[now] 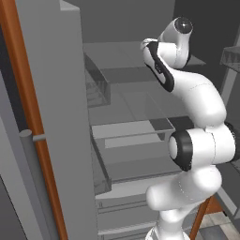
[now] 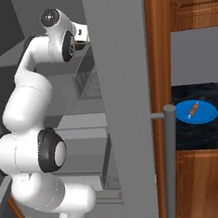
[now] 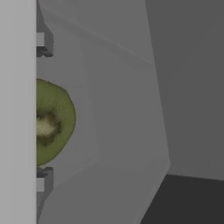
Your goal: Place the cold items (kiwi and pear) from the fridge in one tupperware on the dining counter. Place the warm items (hot dog and kebab skewer) in the stove area in another tupperware.
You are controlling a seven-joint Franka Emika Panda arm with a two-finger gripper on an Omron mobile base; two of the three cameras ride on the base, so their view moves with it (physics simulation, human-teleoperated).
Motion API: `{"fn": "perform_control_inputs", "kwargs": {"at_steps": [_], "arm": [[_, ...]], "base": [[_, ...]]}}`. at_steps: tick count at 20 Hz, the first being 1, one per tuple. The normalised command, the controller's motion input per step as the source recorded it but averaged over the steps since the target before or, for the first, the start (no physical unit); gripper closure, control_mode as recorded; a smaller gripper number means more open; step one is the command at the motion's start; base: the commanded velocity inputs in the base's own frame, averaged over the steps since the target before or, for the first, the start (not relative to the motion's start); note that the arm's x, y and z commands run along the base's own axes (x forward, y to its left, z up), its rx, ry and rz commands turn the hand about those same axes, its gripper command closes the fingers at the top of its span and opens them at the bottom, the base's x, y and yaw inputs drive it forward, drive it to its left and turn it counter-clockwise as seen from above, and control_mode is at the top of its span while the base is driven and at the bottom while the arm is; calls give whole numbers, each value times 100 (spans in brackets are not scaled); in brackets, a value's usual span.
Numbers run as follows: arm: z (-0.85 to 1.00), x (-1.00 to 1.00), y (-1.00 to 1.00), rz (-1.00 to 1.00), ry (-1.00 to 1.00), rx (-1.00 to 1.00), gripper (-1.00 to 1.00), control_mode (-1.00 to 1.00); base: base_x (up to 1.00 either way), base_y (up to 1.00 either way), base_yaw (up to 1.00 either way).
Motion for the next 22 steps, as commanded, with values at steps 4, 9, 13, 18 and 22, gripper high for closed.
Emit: {"fn": "perform_control_inputs", "kwargs": {"at_steps": [4,9,13,18,22], "arm": [[-27,2,0,0,0,0,-100,-100],[-31,21,0,0,1,0,-100,-100],[-33,34,0,0,0,0,100,-100],[-28,17,0,0,0,0,100,-100],[-4,-37,0,0,-13,0,100,-100]], "base": [[0,0,0],[0,0,0],[0,0,0],[0,0,0],[0,0,0]]}}
